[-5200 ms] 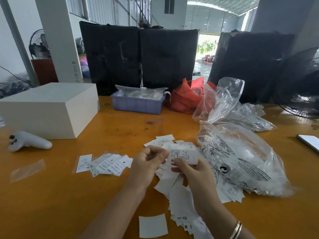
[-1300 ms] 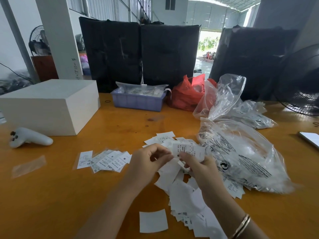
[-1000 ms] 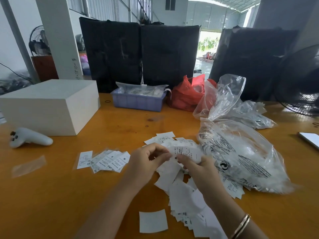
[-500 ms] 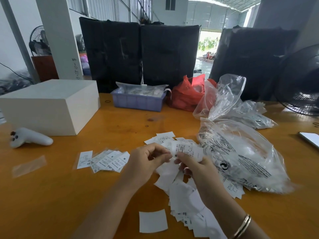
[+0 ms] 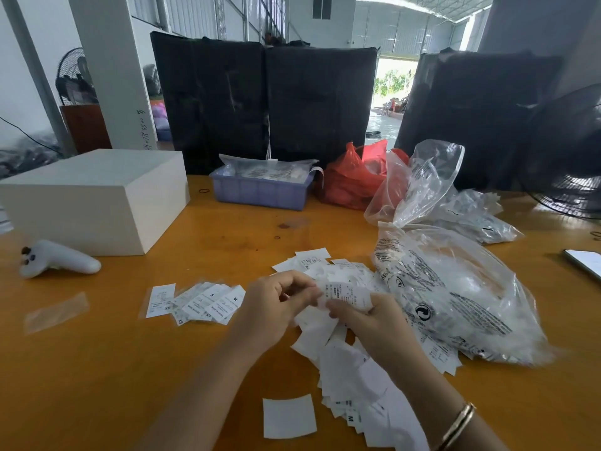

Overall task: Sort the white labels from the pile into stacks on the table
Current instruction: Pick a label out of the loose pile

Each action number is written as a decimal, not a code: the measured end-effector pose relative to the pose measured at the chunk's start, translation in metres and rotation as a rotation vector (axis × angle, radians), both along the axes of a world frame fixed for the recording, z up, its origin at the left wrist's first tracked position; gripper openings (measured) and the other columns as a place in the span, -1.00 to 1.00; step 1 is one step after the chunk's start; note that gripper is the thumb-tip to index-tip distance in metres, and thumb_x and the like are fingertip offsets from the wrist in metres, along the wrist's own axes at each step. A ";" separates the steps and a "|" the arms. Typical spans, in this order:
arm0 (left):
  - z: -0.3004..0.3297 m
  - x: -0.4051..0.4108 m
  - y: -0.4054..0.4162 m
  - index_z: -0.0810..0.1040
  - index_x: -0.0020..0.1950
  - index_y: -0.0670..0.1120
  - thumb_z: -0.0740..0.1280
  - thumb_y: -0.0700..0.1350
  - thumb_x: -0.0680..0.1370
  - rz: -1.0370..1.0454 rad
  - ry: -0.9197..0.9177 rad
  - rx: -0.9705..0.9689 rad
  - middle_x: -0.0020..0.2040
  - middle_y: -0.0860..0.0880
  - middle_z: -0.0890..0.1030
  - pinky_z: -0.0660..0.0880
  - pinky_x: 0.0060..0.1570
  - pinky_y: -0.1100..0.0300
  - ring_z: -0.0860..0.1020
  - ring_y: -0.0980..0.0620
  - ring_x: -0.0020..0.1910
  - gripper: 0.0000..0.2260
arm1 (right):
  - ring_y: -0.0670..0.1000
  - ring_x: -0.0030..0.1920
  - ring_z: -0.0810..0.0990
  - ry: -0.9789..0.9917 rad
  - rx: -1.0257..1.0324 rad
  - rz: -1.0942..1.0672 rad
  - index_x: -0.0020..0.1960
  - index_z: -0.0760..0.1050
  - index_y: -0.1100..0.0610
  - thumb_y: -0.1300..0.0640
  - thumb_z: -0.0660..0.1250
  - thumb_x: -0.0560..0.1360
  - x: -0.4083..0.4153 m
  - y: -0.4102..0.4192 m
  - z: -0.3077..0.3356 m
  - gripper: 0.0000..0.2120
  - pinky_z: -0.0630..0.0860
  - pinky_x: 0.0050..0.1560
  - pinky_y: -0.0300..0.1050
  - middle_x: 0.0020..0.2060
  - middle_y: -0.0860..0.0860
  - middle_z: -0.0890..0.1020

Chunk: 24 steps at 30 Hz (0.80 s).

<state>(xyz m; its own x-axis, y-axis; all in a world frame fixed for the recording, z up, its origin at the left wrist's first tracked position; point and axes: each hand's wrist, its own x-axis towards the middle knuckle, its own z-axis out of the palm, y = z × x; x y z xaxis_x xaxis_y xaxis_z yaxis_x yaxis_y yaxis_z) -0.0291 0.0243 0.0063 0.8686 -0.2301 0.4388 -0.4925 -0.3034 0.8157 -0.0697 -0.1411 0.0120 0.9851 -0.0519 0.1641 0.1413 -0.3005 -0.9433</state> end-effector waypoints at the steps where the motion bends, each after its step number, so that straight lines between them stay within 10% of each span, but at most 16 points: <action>1: 0.000 0.000 0.000 0.59 -0.21 0.20 0.32 0.19 0.37 -0.010 -0.001 0.006 -0.23 0.24 0.65 0.57 -0.32 0.28 0.61 0.13 -0.26 -0.89 | -0.12 -0.52 0.39 0.004 -0.057 0.015 -0.33 0.52 0.31 0.13 0.41 0.47 0.001 -0.003 0.000 -0.71 0.31 -0.45 -0.29 -0.55 0.10 0.48; 24: 0.001 -0.003 -0.006 0.60 -0.21 0.15 0.30 0.21 0.36 -0.002 0.156 -0.078 -0.30 0.35 0.60 0.43 -0.31 0.51 0.56 0.36 -0.21 -0.81 | 0.00 -0.25 0.64 -0.110 0.013 -0.084 -0.17 0.58 -0.01 0.22 0.40 0.47 0.003 0.002 -0.005 -0.87 0.60 -0.23 -0.08 -0.29 -0.06 0.68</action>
